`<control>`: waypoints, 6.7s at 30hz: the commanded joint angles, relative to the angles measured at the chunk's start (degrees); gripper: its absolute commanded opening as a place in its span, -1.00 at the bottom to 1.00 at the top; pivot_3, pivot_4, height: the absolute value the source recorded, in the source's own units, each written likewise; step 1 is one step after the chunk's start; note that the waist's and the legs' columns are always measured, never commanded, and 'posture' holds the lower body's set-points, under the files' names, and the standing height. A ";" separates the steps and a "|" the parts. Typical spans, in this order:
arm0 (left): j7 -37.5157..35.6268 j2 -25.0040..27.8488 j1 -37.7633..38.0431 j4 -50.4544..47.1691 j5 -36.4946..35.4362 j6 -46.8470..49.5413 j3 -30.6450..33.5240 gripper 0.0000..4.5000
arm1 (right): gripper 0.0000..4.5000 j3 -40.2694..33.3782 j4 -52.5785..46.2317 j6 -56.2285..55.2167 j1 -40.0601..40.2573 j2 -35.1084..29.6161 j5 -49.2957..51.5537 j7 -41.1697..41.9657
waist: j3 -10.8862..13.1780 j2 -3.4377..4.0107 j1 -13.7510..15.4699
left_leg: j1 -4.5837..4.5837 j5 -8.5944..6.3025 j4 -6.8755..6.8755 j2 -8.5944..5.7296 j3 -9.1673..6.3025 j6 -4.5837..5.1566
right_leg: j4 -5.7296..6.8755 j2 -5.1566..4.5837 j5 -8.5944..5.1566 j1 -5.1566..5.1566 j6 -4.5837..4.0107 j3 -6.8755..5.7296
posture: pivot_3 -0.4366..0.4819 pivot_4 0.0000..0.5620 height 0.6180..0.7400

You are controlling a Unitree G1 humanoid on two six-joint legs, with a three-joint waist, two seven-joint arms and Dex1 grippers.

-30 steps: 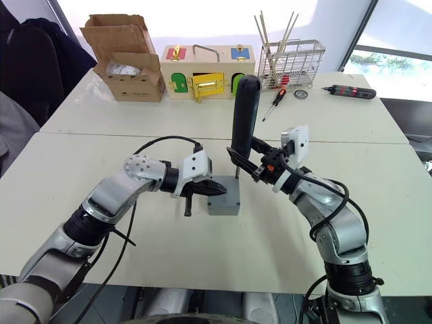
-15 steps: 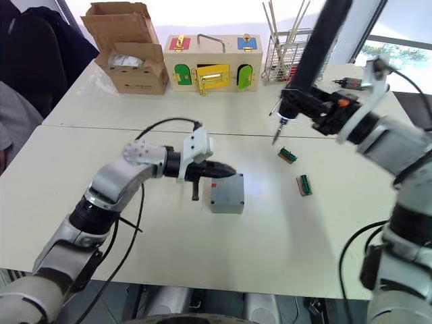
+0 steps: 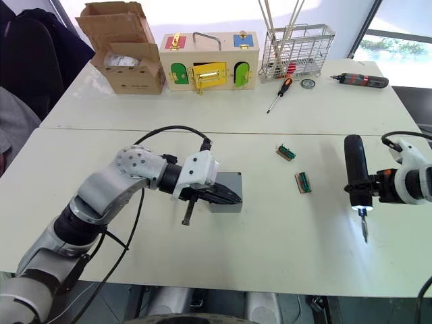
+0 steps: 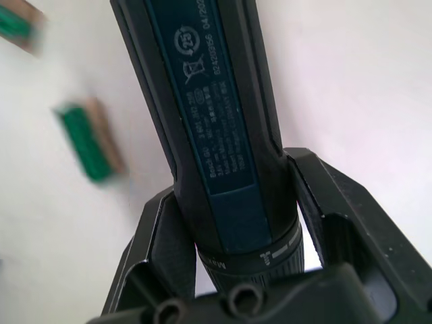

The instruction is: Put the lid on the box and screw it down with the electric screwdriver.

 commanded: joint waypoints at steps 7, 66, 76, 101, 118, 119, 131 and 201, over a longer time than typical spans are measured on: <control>3.97 0.44 3.71 -2.32 1.80 0.03 0.81 -1.00 | -0.16 9.61 7.24 -4.20 -5.94 -0.32 -10.64 7.74 | 0.01 0.01 0.00 | 0.00 0.08 0.00 0.01 0.00 -0.14 | 0.05 0.04 0.00 -0.06 0.01 0.02 | -0.05 -0.47 0.92; 4.66 0.15 -2.73 29.06 23.28 -15.51 -3.13 -1.00 | 0.99 5.70 -52.01 -26.11 18.15 14.43 -7.13 16.19 | 0.16 -0.44 0.29 | -0.59 0.07 0.93 -0.04 -0.36 -0.20 | 0.86 0.11 0.00 -0.44 0.04 -0.22 | -0.05 -0.47 0.92; 4.73 -2.44 -2.38 26.23 22.28 -12.55 -2.07 -1.00 | 0.99 15.00 -47.88 -28.24 10.95 21.85 -11.56 13.89 | 0.16 -0.44 0.55 | -0.55 0.11 0.92 -0.01 -0.35 -0.26 | 0.91 0.14 -0.01 -0.45 0.06 -0.22 | -0.05 -0.47 0.92; -3.59 7.24 7.87 8.50 18.55 -5.29 -1.10 -1.00 | 0.99 18.19 -27.56 -50.65 2.42 19.03 -30.93 16.18 | 0.14 -0.44 -0.11 | -0.48 0.11 0.88 0.00 -0.33 -0.26 | 0.94 0.14 -0.01 -0.43 0.05 -0.20 | -0.05 -0.47 0.92; 8.18 -0.18 7.79 13.71 22.41 -7.69 -0.74 -1.00 | 0.99 20.57 -35.21 -48.77 3.97 23.26 -29.59 27.85 | 0.13 -0.45 0.45 | -0.47 0.11 0.96 -0.05 -0.36 -0.27 | 0.93 0.11 0.00 -0.36 0.05 -0.21 | -0.05 -0.47 0.92; 8.28 -0.12 7.83 13.82 22.32 -7.85 -0.73 -1.00 | 0.99 20.32 -35.91 -48.18 4.44 23.32 -29.62 27.69 | 0.12 -0.45 0.45 | -0.47 0.12 0.96 -0.05 -0.35 -0.28 | 0.93 0.11 0.00 -0.36 0.05 -0.20 | -0.05 -0.47 0.92; 7.71 1.61 6.98 16.34 22.25 -10.09 -0.36 -1.00 | 0.99 18.59 -41.97 -42.76 9.17 23.25 -30.22 25.93 | 0.12 -0.46 0.40 | -0.43 0.12 0.93 -0.03 -0.35 -0.28 | 0.96 0.12 -0.01 -0.37 0.05 -0.21 | -0.05 -0.47 0.92; 10.52 2.31 6.32 2.77 -5.02 10.17 13.26 -1.00 | -1.00 -7.42 3.39 -61.42 -1.86 37.75 -27.64 6.40 | 0.13 -0.46 -0.90 | -0.45 0.18 0.80 -0.03 -0.33 -0.41 | 0.97 0.10 0.00 -0.44 0.05 -0.18 | -0.05 -0.47 0.92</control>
